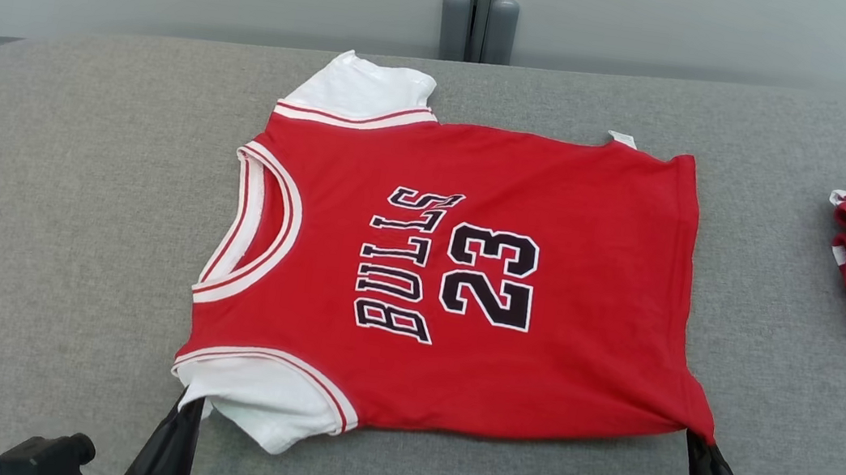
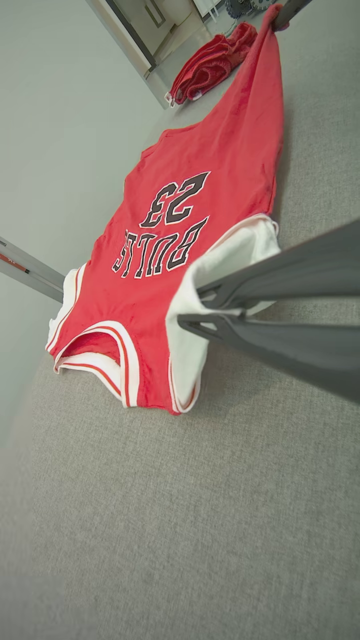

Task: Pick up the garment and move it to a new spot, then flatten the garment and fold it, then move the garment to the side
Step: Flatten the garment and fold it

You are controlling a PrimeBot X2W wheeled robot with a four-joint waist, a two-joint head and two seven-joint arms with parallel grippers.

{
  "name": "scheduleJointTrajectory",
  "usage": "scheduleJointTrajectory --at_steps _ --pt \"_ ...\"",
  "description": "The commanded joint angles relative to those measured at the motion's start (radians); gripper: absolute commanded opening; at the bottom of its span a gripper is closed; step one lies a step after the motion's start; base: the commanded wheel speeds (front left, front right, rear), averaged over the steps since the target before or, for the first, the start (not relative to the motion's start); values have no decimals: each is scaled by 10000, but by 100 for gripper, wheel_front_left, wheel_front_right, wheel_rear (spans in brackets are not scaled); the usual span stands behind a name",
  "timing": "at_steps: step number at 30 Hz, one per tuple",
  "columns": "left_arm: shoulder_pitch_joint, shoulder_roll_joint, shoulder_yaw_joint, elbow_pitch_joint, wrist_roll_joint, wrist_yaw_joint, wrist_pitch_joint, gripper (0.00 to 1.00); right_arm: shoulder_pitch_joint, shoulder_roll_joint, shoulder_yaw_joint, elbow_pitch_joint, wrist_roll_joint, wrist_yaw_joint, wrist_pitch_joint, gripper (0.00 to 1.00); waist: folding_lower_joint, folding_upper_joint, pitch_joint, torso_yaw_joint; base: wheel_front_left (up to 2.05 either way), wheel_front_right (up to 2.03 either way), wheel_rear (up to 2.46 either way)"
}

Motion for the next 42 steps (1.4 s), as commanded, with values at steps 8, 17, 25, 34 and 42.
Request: scheduleJointTrajectory --at_steps 8,17,25,34,42 --pt "-1392 24 -38 585 104 -52 -255 0 -997 24 172 866 192 0 -407 0 1 0 519 -159 0 0 0" --pt "-3757 -79 -119 2142 364 -96 -652 0 -2259 33 256 1781 372 0 -642 0 1 0 1157 -391 0 0 0" --pt "-5683 -127 -145 3975 432 -166 -1260 0 -3387 59 22 2446 244 0 -851 0 1 0 1569 -545 0 0 0" --pt "-7299 -235 -510 5580 666 -231 -1665 0 -4268 69 262 3283 275 0 -1162 0 1 0 2001 -743 0 0 0" --pt "-8334 -335 -558 6969 811 -236 -1811 0 -4848 70 530 3795 454 0 -1396 23 1 0 2229 -928 0 0 0"
